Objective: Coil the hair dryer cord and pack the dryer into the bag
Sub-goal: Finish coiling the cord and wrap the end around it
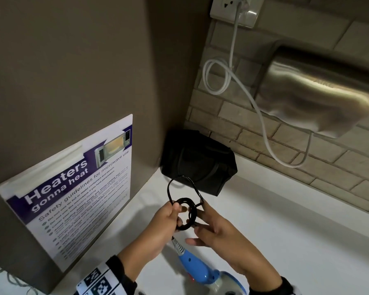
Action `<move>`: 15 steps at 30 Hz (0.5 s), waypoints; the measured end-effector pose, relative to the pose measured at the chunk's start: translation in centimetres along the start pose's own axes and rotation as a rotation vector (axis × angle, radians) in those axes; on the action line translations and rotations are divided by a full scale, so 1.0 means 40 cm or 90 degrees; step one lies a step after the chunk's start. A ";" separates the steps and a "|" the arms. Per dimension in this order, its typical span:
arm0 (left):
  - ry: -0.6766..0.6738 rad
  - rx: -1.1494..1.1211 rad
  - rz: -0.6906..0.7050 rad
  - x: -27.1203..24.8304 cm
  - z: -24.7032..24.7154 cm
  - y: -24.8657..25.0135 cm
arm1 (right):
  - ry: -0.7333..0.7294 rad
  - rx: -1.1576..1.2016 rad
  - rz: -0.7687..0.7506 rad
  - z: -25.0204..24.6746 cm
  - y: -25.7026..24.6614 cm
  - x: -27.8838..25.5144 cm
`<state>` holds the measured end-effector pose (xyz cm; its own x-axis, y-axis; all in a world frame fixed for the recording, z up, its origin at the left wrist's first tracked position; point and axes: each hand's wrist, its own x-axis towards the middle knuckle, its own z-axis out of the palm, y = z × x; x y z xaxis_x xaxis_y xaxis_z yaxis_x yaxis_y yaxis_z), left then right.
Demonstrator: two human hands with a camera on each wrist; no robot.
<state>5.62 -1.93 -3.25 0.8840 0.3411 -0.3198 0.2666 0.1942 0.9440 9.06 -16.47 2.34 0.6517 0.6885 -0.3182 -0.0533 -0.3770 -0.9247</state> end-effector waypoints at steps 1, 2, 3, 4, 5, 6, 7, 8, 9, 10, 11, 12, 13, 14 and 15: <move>0.000 -0.020 -0.008 0.001 -0.001 0.000 | -0.001 -0.047 0.012 -0.004 0.004 -0.002; -0.001 -0.042 -0.013 0.003 -0.003 0.000 | 0.002 -0.077 0.025 -0.008 0.009 -0.002; -0.006 -0.065 -0.014 0.004 -0.004 0.001 | 0.010 -0.083 0.036 -0.013 0.009 -0.004; -0.014 -0.085 -0.016 0.003 -0.007 0.002 | 0.019 -0.077 0.042 -0.019 0.008 -0.007; -0.020 -0.102 -0.017 0.003 -0.011 0.002 | 0.033 -0.074 0.049 -0.026 0.008 -0.010; -0.025 -0.115 -0.018 0.004 -0.015 0.002 | 0.052 -0.079 0.056 -0.035 0.010 -0.012; -0.027 -0.127 -0.017 0.004 -0.019 0.002 | 0.072 -0.094 0.064 -0.046 0.013 -0.013; -0.029 -0.138 -0.015 0.004 -0.023 0.004 | 0.091 -0.117 0.073 -0.060 0.020 -0.013; -0.028 -0.151 -0.011 0.003 -0.028 0.009 | 0.112 -0.153 0.086 -0.078 0.032 -0.011; -0.026 -0.170 -0.006 0.002 -0.034 0.014 | 0.139 -0.188 0.103 -0.099 0.050 -0.006; -0.025 -0.187 0.002 0.002 -0.042 0.019 | 0.166 -0.217 0.125 -0.119 0.068 -0.001; -0.028 -0.195 0.012 0.000 -0.049 0.026 | 0.192 -0.245 0.147 -0.138 0.087 0.003; -0.037 -0.195 0.021 -0.002 -0.056 0.032 | 0.206 -0.281 0.160 -0.150 0.101 0.006; -0.047 -0.195 0.029 -0.004 -0.059 0.037 | 0.210 -0.324 0.162 -0.156 0.109 0.008; -0.059 -0.197 0.035 -0.007 -0.062 0.041 | 0.207 -0.372 0.155 -0.157 0.113 0.012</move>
<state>4.87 0.57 -1.80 0.9285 0.2768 -0.2473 0.1007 0.4533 0.8856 13.88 -21.76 -0.68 0.8708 0.3567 -0.3383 0.1290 -0.8299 -0.5428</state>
